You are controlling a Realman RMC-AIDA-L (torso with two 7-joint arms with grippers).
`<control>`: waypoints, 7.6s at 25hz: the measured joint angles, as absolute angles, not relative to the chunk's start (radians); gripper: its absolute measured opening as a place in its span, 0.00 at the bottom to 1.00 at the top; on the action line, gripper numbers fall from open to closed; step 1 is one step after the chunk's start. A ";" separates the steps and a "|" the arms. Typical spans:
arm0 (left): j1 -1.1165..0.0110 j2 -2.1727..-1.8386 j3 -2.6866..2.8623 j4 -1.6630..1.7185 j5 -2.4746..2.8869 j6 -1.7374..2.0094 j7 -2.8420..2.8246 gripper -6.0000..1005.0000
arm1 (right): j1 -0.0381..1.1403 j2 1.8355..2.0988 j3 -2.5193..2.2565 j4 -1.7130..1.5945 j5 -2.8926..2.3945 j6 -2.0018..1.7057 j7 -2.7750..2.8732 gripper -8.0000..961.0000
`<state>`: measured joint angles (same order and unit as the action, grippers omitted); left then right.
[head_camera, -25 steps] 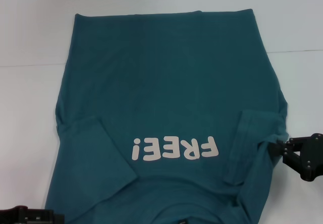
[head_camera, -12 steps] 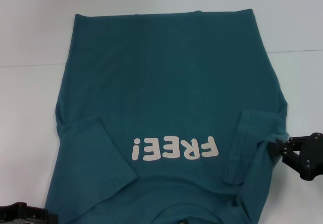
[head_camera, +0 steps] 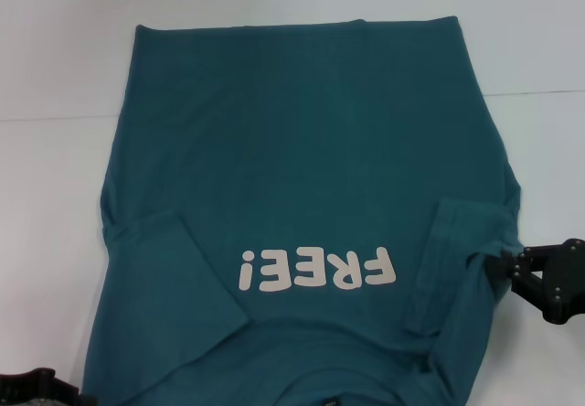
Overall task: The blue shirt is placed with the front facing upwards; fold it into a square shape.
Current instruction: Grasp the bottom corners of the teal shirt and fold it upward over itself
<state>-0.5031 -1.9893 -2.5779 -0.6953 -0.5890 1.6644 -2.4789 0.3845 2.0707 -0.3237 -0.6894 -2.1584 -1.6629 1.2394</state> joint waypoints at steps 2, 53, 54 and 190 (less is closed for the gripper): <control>-0.505 -1.990 -2.570 -0.699 -0.589 1.664 -2.479 0.19 | 0.387 2.071 -0.324 -0.689 -2.158 -1.660 1.239 0.04; -0.522 -2.029 -2.591 -0.704 -0.744 1.588 -2.231 0.04 | 0.414 2.071 -0.312 -0.692 -2.133 -1.566 1.264 0.04; -0.523 -2.031 -2.595 -0.702 -0.753 1.584 -2.215 0.04 | 0.414 2.071 -0.312 -0.690 -2.123 -1.556 1.265 0.04; -0.757 -2.168 -2.622 -0.340 -1.799 0.823 -1.086 0.04 | 0.486 2.084 -0.370 -0.332 -1.415 -1.036 0.820 0.04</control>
